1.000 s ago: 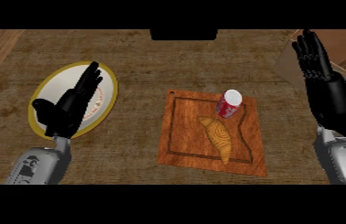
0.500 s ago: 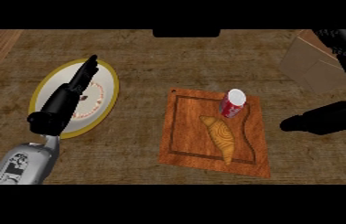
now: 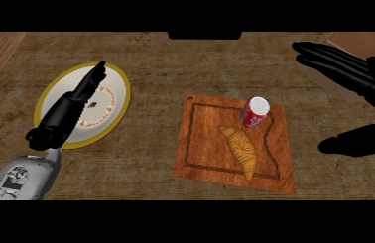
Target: Pick the croissant from the cutting board and place it in the cardboard box
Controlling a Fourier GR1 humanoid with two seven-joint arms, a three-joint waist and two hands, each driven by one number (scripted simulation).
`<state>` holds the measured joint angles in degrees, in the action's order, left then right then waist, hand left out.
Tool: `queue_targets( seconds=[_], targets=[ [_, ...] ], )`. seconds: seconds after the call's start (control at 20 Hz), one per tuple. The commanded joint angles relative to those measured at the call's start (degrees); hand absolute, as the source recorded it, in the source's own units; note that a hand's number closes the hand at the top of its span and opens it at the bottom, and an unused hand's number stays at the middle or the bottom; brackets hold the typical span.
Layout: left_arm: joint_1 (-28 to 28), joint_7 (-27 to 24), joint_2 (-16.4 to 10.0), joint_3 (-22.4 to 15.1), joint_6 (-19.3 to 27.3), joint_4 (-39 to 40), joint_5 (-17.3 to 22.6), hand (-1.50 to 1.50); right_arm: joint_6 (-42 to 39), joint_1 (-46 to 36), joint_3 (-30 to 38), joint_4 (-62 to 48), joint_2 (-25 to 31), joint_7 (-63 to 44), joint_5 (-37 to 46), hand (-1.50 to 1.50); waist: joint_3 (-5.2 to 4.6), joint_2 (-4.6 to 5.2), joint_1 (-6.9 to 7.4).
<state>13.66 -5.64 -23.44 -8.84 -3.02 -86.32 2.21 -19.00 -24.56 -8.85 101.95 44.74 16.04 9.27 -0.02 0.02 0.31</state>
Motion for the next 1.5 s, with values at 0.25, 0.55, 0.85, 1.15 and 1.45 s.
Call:
queue_targets(
  seconds=[0.25,0.55,0.85,1.15,1.45],
  targets=[
    [0.4,1.7,1.6,-0.1,0.5,0.3,-0.9,0.00,-11.6,-4.3,-12.2,12.2,7.0,-12.6,13.3,-1.50,-0.14,-0.32,-0.46],
    [-1.1,0.9,0.6,0.5,-0.8,-1.8,-1.5,0.00,-20.3,-7.5,-21.9,19.3,2.2,-27.0,18.8,-1.50,-0.10,-0.33,0.01],
    [-2.2,-0.3,0.1,2.2,-2.6,-1.2,-0.9,0.00,-27.3,-10.5,-33.2,18.5,-11.3,-44.5,25.4,-1.50,-0.11,-0.17,0.33],
    [-2.9,-2.8,1.8,3.2,-3.2,0.8,-3.3,0.00,-31.8,-5.7,-32.6,18.5,-15.5,-47.8,28.6,-1.50,-0.01,-0.04,-0.24],
    [-0.5,2.3,4.6,2.5,-2.8,-1.4,-5.0,0.00,-31.5,-2.2,-37.0,16.9,-21.1,-51.3,35.4,-1.50,0.01,-0.05,-0.27]
  ],
)
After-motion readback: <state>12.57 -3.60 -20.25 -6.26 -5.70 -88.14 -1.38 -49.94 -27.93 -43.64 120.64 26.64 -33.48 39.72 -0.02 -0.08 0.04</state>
